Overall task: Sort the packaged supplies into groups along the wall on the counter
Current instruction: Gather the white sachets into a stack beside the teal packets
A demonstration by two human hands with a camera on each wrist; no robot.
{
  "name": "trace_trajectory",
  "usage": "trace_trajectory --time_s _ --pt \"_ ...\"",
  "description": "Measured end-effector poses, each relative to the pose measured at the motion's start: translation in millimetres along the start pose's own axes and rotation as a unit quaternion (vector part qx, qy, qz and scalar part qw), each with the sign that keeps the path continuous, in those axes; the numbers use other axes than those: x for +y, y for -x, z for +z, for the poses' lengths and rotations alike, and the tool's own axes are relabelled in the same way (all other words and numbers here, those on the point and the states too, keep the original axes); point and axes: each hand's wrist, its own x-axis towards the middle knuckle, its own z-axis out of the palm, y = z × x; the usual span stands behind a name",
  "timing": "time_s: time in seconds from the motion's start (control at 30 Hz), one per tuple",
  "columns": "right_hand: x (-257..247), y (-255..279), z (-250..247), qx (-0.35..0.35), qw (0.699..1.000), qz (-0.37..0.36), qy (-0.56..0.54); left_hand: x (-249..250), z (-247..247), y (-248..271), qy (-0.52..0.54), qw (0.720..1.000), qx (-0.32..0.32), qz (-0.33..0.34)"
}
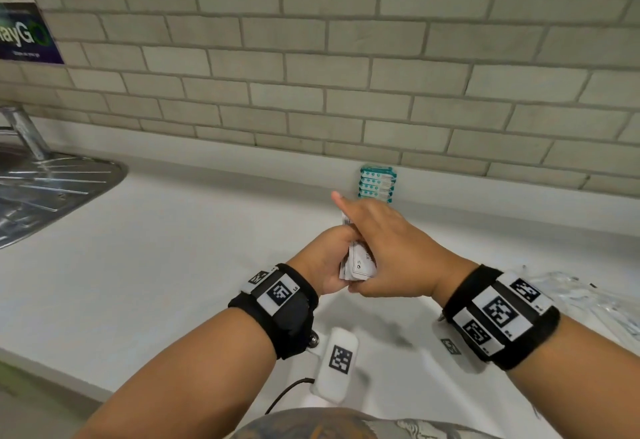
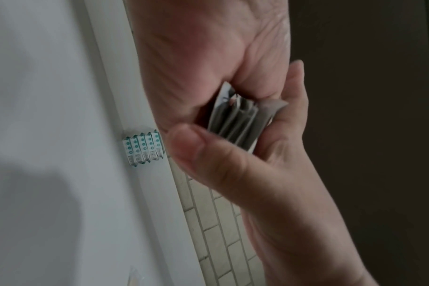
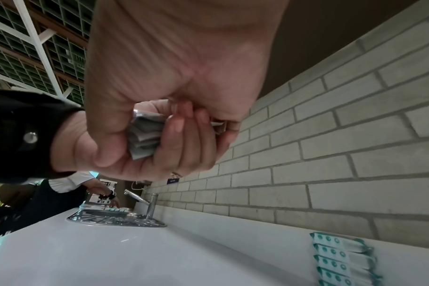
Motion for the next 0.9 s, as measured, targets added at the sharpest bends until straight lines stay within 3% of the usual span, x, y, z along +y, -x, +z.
trace_trajectory --time_s 0.1,0.17,0.27,0.33,0.43,0.57,0.7,0.77,0.83,0.9 --pt "2.9 0.9 4.1 0.008 0.999 0.026 -0.017 -1.9 0.9 -5.5 -0.007 1.000 0.006 -0.003" --pt "7.5 3.9 4.6 -0.003 0.987 0.108 -0.122 -3.0 -2.5 -10.6 0.030 0.999 0.024 0.026" --pt "21.5 9.5 9.3 0.022 0.932 0.238 -0.274 -3.4 -9.8 -22.7 0.116 0.985 0.062 0.110" --pt "27.9 13.8 15.4 -0.008 0.883 0.296 -0.365 -6.3 -9.1 -29.5 0.129 0.981 0.051 0.135" --pt "32.1 15.5 26.6 -0.029 0.795 0.302 -0.526 -17.0 1.8 -35.0 0.102 0.987 0.019 0.120" --pt "47.3 9.2 34.5 0.033 0.731 0.340 -0.591 -28.9 -5.8 -47.8 0.046 0.991 0.040 0.116" --pt "69.7 11.6 47.7 0.001 0.733 0.366 -0.574 -34.8 -33.7 -55.7 -0.070 0.996 0.020 0.053" --pt "82.4 16.3 56.1 -0.049 0.741 0.394 -0.541 -39.1 -45.9 -59.8 -0.144 0.988 0.063 -0.013" --pt "92.5 22.3 63.7 -0.113 0.751 0.420 -0.498 -45.5 -55.1 -67.4 -0.217 0.966 0.122 -0.073" --pt "96.5 27.8 70.5 -0.164 0.767 0.432 -0.446 -52.0 -59.0 -72.8 -0.348 0.920 0.143 -0.112"
